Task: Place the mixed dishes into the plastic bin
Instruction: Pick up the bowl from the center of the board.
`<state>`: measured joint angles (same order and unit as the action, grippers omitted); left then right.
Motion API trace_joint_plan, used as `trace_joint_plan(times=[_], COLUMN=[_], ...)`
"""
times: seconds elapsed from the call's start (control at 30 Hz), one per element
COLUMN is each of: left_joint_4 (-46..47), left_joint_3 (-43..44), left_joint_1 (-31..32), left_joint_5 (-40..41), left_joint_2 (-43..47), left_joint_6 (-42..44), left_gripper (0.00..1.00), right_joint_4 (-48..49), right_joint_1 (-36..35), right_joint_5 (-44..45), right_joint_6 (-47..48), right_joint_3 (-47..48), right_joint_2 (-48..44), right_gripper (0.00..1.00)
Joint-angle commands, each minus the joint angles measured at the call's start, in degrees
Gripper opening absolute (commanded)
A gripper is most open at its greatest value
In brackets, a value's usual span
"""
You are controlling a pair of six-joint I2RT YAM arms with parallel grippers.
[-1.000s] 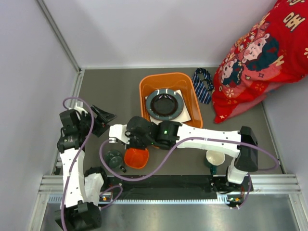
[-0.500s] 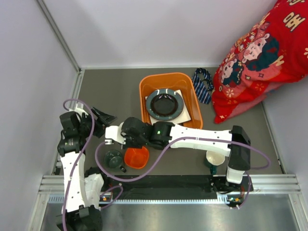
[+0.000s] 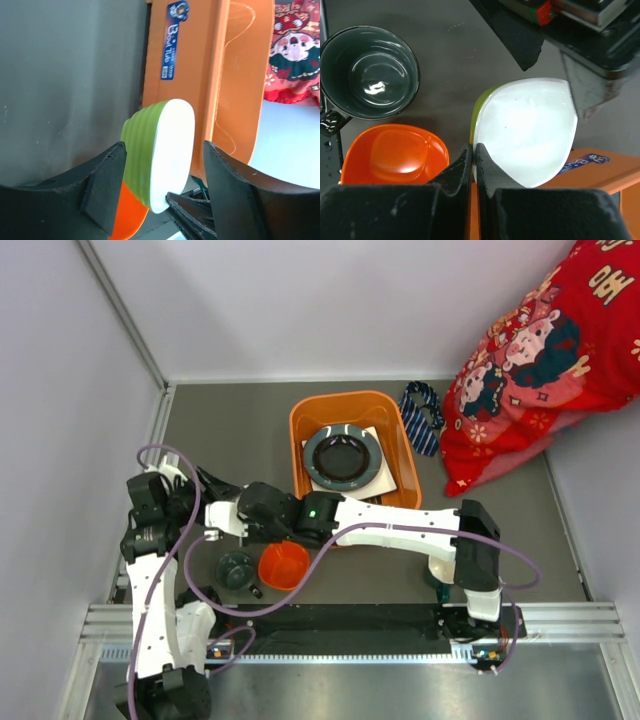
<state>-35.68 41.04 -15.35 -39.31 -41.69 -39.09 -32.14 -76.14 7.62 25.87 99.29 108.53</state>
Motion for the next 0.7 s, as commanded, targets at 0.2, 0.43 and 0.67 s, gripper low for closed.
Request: trace_joint_plan(times=[0.2,0.43,0.67], left_joint_4=[-0.79,-0.27,-0.09], left_joint_3=[-0.17,-0.69,-1.48], left_joint_1=[0.33,0.41,0.59], left_joint_5=[0.02,0.02,0.11], left_joint_2=[-0.93,-1.90,-2.17], left_joint_6=[4.11,4.81,5.43], left_gripper=[0.61,0.58,0.50], right_joint_4=[2.52,3.05,2.00], right_joint_1=[-0.85,-0.94,-1.03], right_joint_5=[3.37,2.49,1.09], right_joint_6=[3.22,3.22,2.96], right_joint_3=[4.42,4.69,6.18], right_joint_2=[-0.34,-1.30,-2.27], right_gripper=[0.00,0.00,0.00])
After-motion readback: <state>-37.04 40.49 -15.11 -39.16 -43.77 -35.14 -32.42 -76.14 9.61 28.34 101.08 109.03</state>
